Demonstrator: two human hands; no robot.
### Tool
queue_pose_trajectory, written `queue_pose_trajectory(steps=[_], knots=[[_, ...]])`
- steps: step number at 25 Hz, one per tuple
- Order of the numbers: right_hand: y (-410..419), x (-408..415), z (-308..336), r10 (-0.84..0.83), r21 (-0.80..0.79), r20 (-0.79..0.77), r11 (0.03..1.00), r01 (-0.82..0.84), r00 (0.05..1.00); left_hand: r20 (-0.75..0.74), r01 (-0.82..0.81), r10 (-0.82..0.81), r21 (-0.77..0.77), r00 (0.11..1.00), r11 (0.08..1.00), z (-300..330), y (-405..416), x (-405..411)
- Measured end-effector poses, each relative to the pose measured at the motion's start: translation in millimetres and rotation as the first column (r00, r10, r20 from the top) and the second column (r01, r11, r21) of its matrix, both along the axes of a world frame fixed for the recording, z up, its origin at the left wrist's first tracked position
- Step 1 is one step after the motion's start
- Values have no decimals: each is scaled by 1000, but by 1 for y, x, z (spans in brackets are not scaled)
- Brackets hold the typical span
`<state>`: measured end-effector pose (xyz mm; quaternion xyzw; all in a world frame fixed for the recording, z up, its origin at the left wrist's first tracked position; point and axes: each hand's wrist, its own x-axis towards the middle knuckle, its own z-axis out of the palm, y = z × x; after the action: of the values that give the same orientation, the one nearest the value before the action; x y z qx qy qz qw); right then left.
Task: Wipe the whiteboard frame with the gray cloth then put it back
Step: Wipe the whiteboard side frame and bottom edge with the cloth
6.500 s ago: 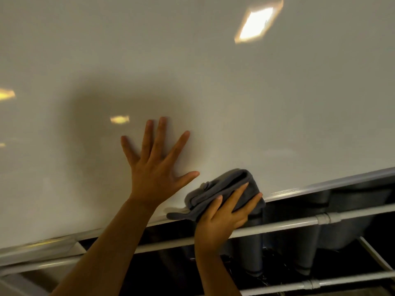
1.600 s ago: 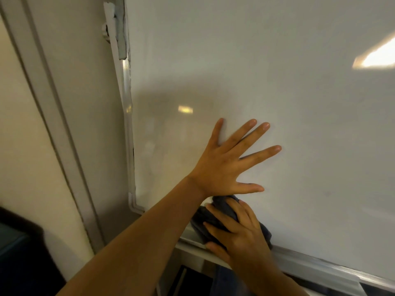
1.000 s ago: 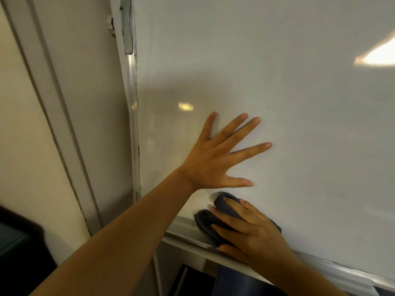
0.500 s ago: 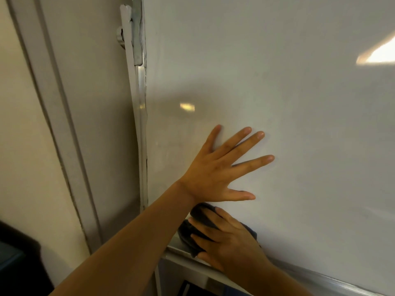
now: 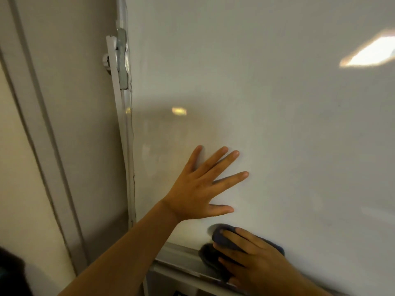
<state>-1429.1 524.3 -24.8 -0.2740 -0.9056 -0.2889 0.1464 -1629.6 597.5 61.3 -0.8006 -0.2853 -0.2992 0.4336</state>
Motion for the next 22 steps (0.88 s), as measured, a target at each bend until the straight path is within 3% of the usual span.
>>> queue_pose_trajectory(steps=[4,6,10,15,22], knots=[[-8,67,25,-15,228,104,974,-10,994,32,-35,37,-54,999,998,-4,-11,4],[-12,91,39,-12,269,11,963,8,1000,44,-57,61,-85,997,995,-5,-16,5],[-21,113,49,-65,196,-298,972,128,952,139,-69,103,-232,985,970,-9,-33,14],[-27,116,67,-173,8,-531,978,209,830,449,75,143,-434,882,898,-23,-73,66],[-35,120,109,-223,-53,-615,969,242,756,554,113,139,-396,821,911,1,-92,150]])
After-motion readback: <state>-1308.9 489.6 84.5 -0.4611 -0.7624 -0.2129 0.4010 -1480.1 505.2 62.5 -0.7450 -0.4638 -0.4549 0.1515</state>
